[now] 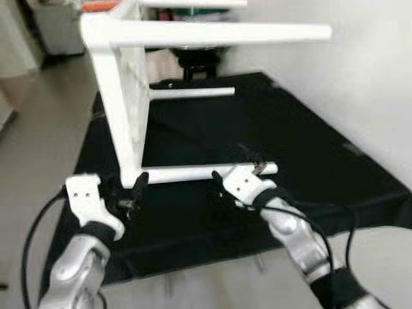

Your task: Building children table

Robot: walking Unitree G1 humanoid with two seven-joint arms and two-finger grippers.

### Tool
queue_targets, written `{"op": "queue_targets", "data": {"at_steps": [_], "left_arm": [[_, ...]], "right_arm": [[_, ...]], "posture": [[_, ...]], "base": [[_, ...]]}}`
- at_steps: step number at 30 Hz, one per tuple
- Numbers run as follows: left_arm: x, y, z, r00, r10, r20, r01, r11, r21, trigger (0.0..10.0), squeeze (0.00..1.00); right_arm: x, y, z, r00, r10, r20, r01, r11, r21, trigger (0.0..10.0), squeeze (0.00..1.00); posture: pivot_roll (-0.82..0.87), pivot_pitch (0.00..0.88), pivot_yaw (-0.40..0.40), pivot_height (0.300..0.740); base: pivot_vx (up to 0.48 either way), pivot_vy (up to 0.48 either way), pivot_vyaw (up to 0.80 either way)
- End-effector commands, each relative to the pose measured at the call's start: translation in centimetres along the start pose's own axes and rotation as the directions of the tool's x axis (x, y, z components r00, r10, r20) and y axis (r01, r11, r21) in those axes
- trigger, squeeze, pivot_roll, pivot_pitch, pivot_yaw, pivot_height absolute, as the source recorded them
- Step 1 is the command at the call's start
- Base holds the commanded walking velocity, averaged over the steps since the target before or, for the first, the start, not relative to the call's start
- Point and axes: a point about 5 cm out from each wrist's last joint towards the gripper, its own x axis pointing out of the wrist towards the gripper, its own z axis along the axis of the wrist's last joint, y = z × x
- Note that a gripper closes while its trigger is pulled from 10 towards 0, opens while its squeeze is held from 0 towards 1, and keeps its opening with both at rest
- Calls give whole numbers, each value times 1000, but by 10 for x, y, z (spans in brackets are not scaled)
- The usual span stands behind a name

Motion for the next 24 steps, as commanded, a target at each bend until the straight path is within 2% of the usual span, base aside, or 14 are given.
{"op": "queue_targets", "data": {"at_steps": [1, 3, 6, 9, 11, 14, 16, 18, 20, 24], "left_arm": [[-1, 6, -5, 999, 34, -19, -33, 999, 38, 10000, 0], [-3, 6, -8, 999, 43, -32, -41, 998, 49, 10000, 0], [-11, 8, -27, 990, 81, -120, -70, 993, 97, 10000, 0], [-14, 6, -32, 988, 53, -143, -43, 996, 77, 10000, 0], [-15, 3, -31, 991, 36, -131, -27, 997, 68, 10000, 0], [-10, -2, -27, 995, 9, -100, -4, 999, 54, 10000, 0], [-7, -6, -26, 996, -11, -89, 15, 999, 47, 10000, 0], [-2, -11, -23, 997, -44, -70, 47, 998, 36, 10000, 0], [3, -19, -20, 994, -96, -58, 97, 995, 23, 10000, 0], [10, -29, -18, 985, -168, -46, 169, 986, 4, 10000, 0]], "right_arm": [[2, 7, 4, 1000, 21, 11, -22, 999, 27, 10000, 0], [0, 10, 3, 1000, 27, 5, -27, 999, 46, 10000, 0], [-5, 20, -1, 998, 56, -13, -53, 989, 137, 10000, 0], [-6, 22, -1, 998, 61, -15, -58, 987, 152, 10000, 0], [-7, 20, 2, 998, 59, 4, -59, 978, 198, 10000, 0], [-2, 10, 16, 993, 42, 108, -63, 978, 199, 10000, 0], [2, 0, 18, 994, -31, 103, 5, 971, 240, 10000, 0], [4, -10, 17, 995, -54, 79, 32, 964, 265, 10000, 0], [3, -18, 24, 986, -103, 128, 63, 957, 284, 10000, 0], [4, -26, 27, 981, -140, 134, 102, 961, 257, 10000, 0]], "posture": [[-84, 0, 53, 740], [-85, 0, 54, 740], [-82, 0, 53, 740], [-82, 0, 52, 740], [-82, 0, 53, 740], [-84, 0, 52, 740], [-90, 0, 55, 740], [-93, 0, 55, 740], [-95, 0, 55, 740], [-100, 0, 56, 740]], "base": [[0, 0, 0], [0, 0, 0], [0, 0, 0], [0, 0, 0], [0, 0, 0], [0, 0, 788], [247, 0, 450], [281, 0, 0], [311, 0, 0], [309, 0, 238]]}}
